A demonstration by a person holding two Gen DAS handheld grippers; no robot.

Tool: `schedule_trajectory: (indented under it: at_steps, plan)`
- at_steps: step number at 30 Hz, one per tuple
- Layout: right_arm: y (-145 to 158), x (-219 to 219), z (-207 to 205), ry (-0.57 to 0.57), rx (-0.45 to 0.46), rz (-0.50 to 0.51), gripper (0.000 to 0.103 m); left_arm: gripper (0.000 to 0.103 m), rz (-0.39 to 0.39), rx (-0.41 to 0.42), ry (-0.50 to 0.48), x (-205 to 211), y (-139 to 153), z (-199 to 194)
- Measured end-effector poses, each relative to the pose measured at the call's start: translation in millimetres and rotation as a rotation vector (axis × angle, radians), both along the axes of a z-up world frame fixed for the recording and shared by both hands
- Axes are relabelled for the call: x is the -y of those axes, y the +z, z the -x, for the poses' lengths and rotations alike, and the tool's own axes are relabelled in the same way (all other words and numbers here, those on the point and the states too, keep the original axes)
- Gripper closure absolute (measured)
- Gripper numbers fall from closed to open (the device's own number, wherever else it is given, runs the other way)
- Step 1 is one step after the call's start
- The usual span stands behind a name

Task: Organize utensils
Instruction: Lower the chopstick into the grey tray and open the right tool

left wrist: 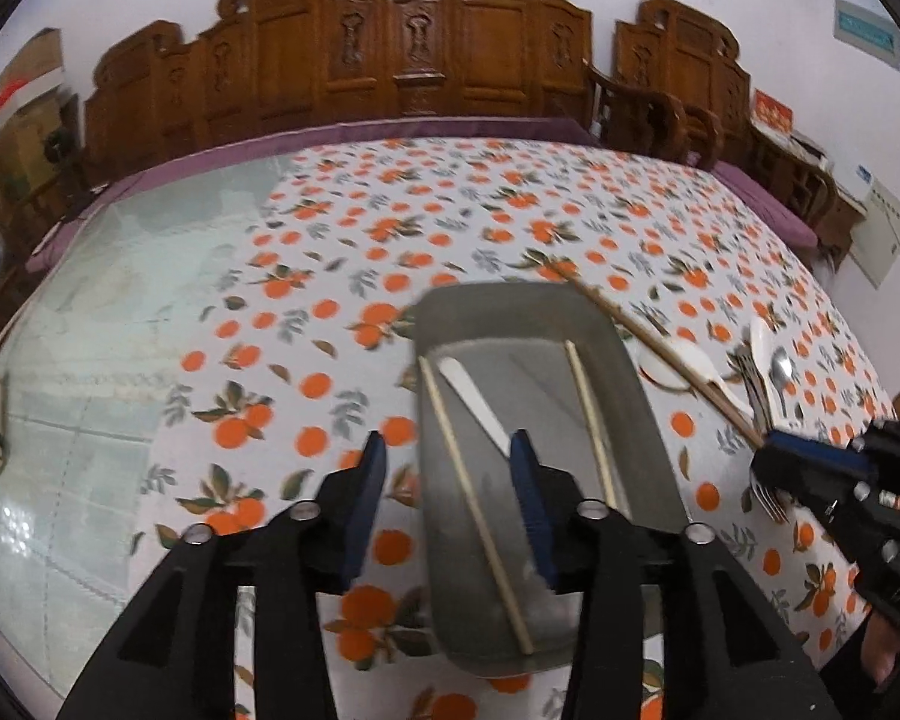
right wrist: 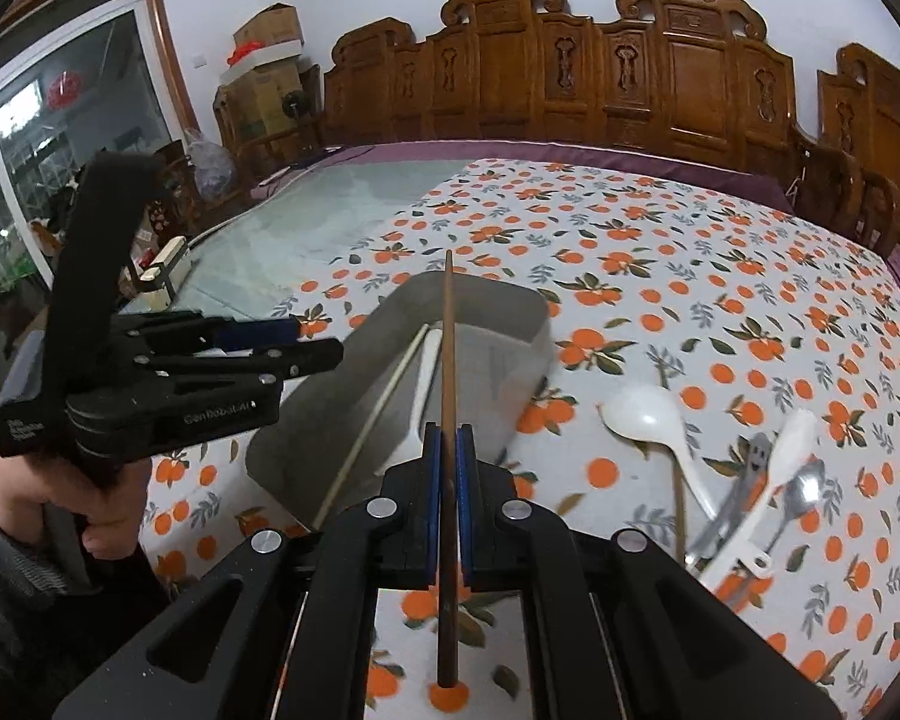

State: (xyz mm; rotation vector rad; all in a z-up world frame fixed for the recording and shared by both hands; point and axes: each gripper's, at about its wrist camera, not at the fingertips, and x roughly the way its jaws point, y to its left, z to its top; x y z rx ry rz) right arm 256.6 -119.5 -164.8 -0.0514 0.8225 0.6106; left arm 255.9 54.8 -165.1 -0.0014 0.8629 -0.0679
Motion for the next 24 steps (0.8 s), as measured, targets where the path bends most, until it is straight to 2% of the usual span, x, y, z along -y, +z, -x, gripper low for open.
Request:
schedule_trajectory:
  at_steps: [4,8,18,24]
  plan:
    - [-4,-17,-6,0.004,-0.026,-0.013,0.097,0.058,0.019,0.004,0.036,-18,4,0]
    - [-10,-28,-12,0.006,-0.044,-0.015,0.097,0.043,0.031,0.02,0.059,-30,9,2]
    - [-23,-47,-30,-0.026,-0.132,-0.06,0.097,0.023,0.034,0.054,0.121,-54,19,7]
    - [-34,-55,-37,-0.055,-0.145,-0.021,0.097,0.02,0.045,0.063,0.136,-62,22,8]
